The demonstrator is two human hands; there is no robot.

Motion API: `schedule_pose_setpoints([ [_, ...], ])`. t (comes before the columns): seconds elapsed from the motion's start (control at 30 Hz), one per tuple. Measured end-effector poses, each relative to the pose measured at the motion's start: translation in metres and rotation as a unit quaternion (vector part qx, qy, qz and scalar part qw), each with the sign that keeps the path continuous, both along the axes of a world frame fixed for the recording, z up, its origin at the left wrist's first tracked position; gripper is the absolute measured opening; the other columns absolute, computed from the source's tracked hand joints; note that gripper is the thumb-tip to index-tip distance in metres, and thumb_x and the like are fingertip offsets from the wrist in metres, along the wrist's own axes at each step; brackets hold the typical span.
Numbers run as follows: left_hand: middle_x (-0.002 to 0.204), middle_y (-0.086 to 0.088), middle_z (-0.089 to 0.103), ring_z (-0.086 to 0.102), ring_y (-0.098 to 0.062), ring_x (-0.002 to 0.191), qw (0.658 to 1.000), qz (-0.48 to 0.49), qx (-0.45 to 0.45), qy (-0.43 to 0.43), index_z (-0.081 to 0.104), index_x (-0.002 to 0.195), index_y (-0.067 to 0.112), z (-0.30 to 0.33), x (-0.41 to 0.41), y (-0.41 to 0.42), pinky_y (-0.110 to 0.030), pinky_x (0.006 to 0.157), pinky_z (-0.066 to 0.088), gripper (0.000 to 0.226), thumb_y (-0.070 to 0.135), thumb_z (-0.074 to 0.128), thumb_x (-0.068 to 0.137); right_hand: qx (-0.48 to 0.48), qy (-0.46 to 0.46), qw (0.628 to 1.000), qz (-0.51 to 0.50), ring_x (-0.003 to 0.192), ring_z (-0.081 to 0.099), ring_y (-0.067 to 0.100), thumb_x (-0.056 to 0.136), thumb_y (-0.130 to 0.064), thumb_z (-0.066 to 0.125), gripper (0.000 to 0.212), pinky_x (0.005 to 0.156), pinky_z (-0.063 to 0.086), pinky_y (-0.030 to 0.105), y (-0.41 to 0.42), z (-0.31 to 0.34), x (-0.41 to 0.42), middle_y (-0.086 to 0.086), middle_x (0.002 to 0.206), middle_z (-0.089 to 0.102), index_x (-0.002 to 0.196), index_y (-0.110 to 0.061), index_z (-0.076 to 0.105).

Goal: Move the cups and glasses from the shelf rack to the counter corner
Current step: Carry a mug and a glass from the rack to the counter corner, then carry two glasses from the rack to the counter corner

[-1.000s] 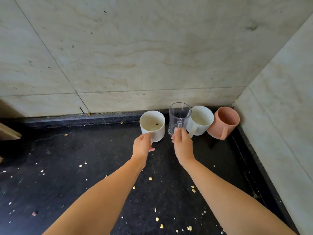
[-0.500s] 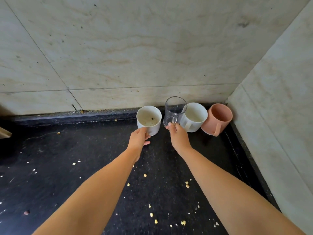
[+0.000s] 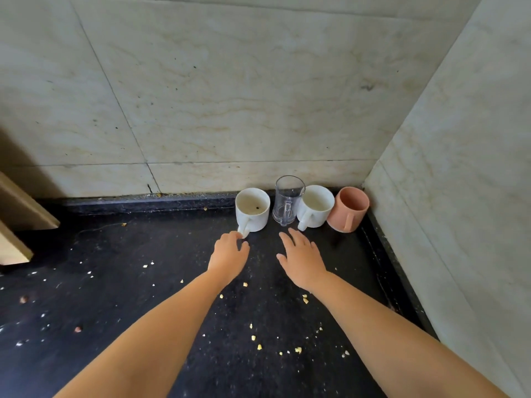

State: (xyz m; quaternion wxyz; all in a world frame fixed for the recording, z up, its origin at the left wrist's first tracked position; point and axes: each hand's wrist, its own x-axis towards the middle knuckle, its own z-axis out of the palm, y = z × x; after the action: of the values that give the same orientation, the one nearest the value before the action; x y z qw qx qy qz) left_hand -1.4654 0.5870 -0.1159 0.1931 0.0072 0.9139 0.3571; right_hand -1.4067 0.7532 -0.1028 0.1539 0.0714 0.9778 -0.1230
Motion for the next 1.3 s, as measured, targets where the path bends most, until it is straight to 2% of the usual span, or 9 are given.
schedule_pose_setpoints([
  [0.07,0.134,-0.007,0.050,0.054,-0.026,0.115,0.994,-0.068,-0.064,0.050,0.046,0.135,0.015,0.009,0.018,-0.005,-0.043,0.095,0.050,0.040,0.029,0.043,0.098,0.067,0.007,0.996,0.061,0.151,0.003,0.025,0.102,-0.033,0.035,0.057,0.119,0.012,0.053,-0.003,0.006,0.014,0.006,0.163,0.005,0.153,-0.021,0.013],
  [0.13,0.142,-0.004,0.045,0.042,-0.024,0.131,0.979,-0.121,-0.118,0.111,0.044,0.138,0.016,0.019,0.037,-0.013,-0.040,0.106,0.039,0.041,0.029,0.040,0.099,0.091,0.026,0.992,0.089,0.151,0.001,0.025,0.102,-0.032,0.035,0.057,0.119,0.009,0.055,-0.009,0.013,0.028,0.005,0.163,0.002,0.154,-0.024,0.011],
  [0.3,0.148,0.002,0.039,0.030,-0.019,0.141,0.957,-0.148,-0.184,0.171,0.040,0.142,0.020,0.030,0.081,-0.042,-0.035,0.115,0.023,0.044,0.030,0.037,0.099,0.090,0.065,0.984,0.138,0.151,0.003,0.025,0.103,-0.029,0.035,0.058,0.119,0.008,0.054,-0.028,0.024,0.060,0.005,0.163,0.002,0.154,-0.026,0.007],
  [0.63,0.145,0.004,0.044,0.033,-0.018,0.139,0.970,0.041,-0.189,0.146,0.044,0.138,0.021,0.038,0.195,-0.096,-0.038,0.117,0.024,0.042,0.031,0.040,0.098,0.085,0.068,0.947,0.301,0.151,0.003,0.024,0.104,-0.029,0.031,0.055,0.120,0.005,0.054,-0.072,0.038,0.113,0.004,0.163,0.004,0.154,-0.025,0.009],
  [0.77,0.144,0.003,0.044,0.034,-0.019,0.138,0.963,0.108,-0.208,0.133,0.045,0.137,0.021,0.043,0.242,-0.125,-0.037,0.114,0.026,0.041,0.031,0.041,0.097,0.082,0.076,0.925,0.363,0.151,0.005,0.023,0.104,-0.030,0.031,0.055,0.119,0.005,0.054,-0.106,0.044,0.134,0.004,0.163,0.004,0.154,-0.024,0.009],
  [0.9,0.141,-0.001,0.048,0.038,-0.023,0.135,0.949,0.185,-0.223,0.121,0.048,0.135,0.018,0.053,0.291,-0.162,-0.038,0.110,0.028,0.040,0.030,0.043,0.097,0.064,0.101,0.899,0.422,0.150,0.008,0.023,0.103,-0.030,0.031,0.054,0.119,0.005,0.053,-0.151,0.047,0.157,0.004,0.163,0.007,0.154,-0.024,0.012],
  [1.1,0.144,-0.001,0.045,0.034,-0.024,0.138,0.926,0.279,-0.237,0.095,0.046,0.138,0.019,0.060,0.395,-0.212,-0.040,0.114,0.025,0.043,0.029,0.042,0.096,0.069,0.110,0.841,0.524,0.151,0.006,0.024,0.104,-0.030,0.030,0.054,0.119,0.005,0.055,-0.220,0.058,0.221,0.006,0.163,0.007,0.154,-0.022,0.011],
  [1.3,0.143,0.000,0.047,0.035,-0.021,0.138,0.892,0.364,-0.251,0.088,0.048,0.136,0.019,0.064,0.533,-0.255,-0.038,0.113,0.025,0.042,0.029,0.042,0.096,0.078,0.133,0.792,0.591,0.149,0.011,0.023,0.102,-0.027,0.034,0.058,0.118,0.009,0.055,-0.285,0.053,0.325,0.007,0.161,0.008,0.154,-0.021,0.008],
])
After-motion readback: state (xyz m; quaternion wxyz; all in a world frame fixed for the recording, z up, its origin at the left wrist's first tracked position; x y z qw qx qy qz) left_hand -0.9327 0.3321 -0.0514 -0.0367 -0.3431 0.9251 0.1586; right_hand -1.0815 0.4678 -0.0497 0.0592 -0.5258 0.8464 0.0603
